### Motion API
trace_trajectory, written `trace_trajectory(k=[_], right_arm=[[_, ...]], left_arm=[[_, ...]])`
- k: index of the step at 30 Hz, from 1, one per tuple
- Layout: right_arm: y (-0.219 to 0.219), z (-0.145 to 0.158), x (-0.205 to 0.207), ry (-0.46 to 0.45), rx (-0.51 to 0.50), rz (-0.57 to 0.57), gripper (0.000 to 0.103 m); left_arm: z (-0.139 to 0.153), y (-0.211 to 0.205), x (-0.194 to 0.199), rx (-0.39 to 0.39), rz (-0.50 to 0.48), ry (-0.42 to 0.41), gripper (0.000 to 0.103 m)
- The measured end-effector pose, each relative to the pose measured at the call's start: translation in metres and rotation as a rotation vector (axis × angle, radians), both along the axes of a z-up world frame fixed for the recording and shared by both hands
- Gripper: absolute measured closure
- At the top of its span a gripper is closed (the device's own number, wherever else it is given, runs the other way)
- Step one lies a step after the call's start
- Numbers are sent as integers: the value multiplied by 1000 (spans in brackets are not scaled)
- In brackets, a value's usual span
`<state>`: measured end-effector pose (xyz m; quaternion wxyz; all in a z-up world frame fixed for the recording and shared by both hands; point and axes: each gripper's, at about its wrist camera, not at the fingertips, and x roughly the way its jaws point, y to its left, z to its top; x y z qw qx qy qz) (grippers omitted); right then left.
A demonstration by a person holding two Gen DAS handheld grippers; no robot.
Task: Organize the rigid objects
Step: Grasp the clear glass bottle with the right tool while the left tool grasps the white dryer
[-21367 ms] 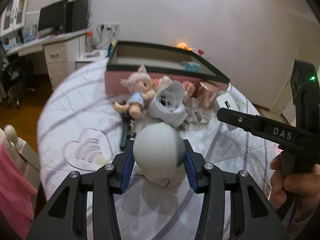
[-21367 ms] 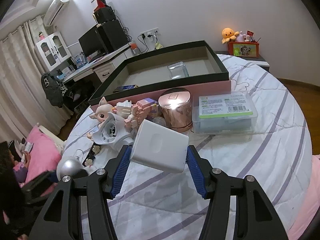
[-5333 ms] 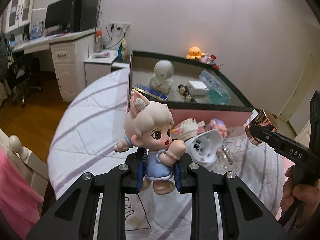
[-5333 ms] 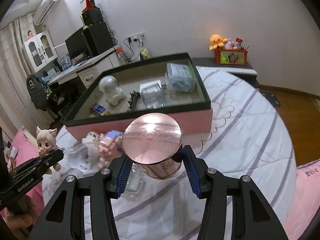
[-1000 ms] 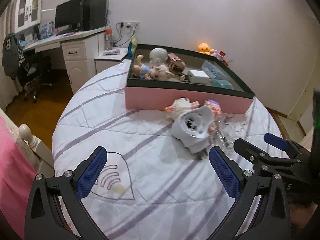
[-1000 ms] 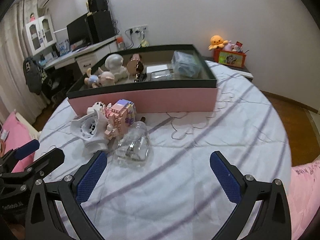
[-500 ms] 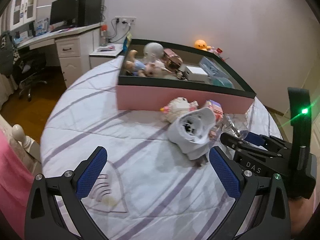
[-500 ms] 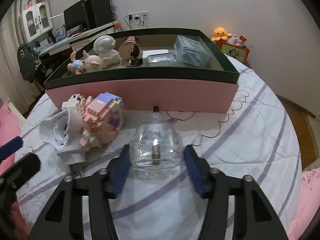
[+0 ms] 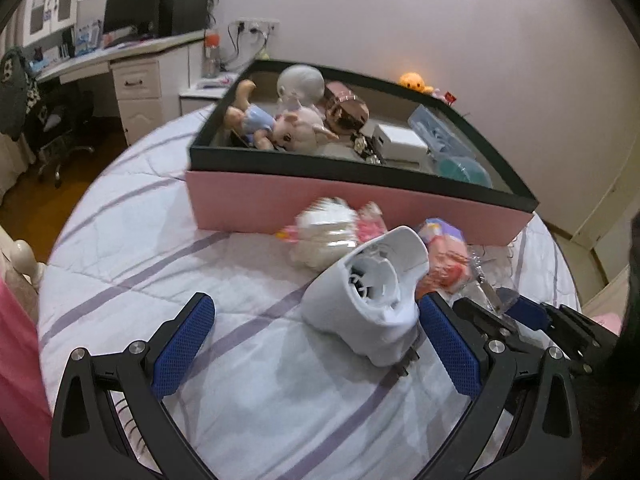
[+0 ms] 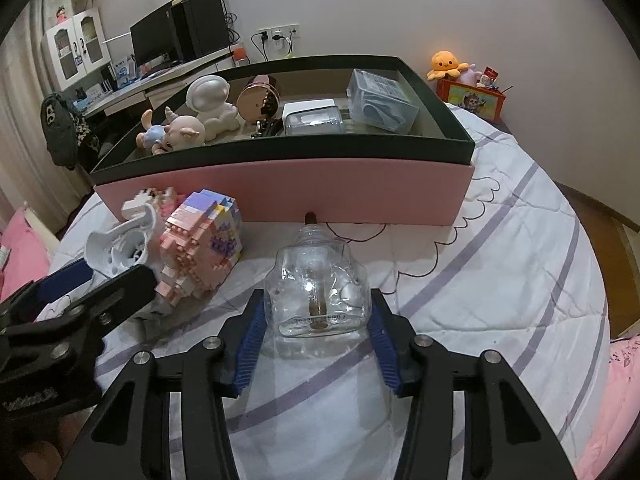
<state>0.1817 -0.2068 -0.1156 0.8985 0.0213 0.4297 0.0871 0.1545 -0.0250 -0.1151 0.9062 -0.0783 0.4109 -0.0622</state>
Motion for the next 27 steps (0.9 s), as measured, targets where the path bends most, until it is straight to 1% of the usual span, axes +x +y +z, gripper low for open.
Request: trace_trajectory(k=[2,3,5,6,7,8,10,12,13,20,23,27], right_arm=[[-1,0,2,6,13,-1,52],[-2,0,2,8,20,0,52],[-3,0,3,8,26,2,52],[-3,0,3,6,28,3,52],[-4,0,2,3,30,2,52],[-6,0,1,1,38,-2,53],[-9,1,-1,-3,52,-9,53],[-11,1,-3,-5,57,-10,53],[-12,1,-5,-6,61,-11,53],[-19,4,-17,-14,89,-20,53],[-22,7,-23,-20,103,-23,53],[-25,14,-29,-34,117,-23,53]], left_arm=[[-3,-1,9,-3,8,22,0],[-4,1,13,-17,11,30,1],[-4,1,18,-36,-3,30,8],[-4,0,17,-43,-26,21,18],[-3,0,17,-46,-40,16,36],[-4,-2,16,-54,-61,16,42],[-4,1,12,-74,-76,11,42],[-3,9,5,-113,-81,7,42],[-3,11,2,-118,-80,3,42],[2,27,-27,-97,-65,-25,42],[4,28,-36,-78,-70,-36,42],[9,32,-43,-81,-72,-49,42]])
